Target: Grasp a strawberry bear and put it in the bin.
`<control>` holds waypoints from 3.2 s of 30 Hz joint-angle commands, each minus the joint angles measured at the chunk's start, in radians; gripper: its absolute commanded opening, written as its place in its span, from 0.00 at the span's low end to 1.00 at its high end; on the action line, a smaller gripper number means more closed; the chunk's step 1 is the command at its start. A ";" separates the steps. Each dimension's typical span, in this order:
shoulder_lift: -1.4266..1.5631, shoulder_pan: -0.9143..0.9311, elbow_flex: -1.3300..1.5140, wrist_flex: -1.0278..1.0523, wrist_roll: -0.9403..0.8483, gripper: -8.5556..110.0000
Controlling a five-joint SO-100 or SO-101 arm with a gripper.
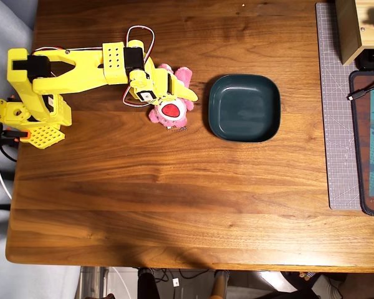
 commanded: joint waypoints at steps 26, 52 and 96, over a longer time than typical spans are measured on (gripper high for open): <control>-0.152 0.095 -0.140 0.003 0.012 0.41; -0.400 0.074 -0.655 0.268 0.034 0.07; -0.762 -0.138 -1.707 -0.003 -0.031 0.08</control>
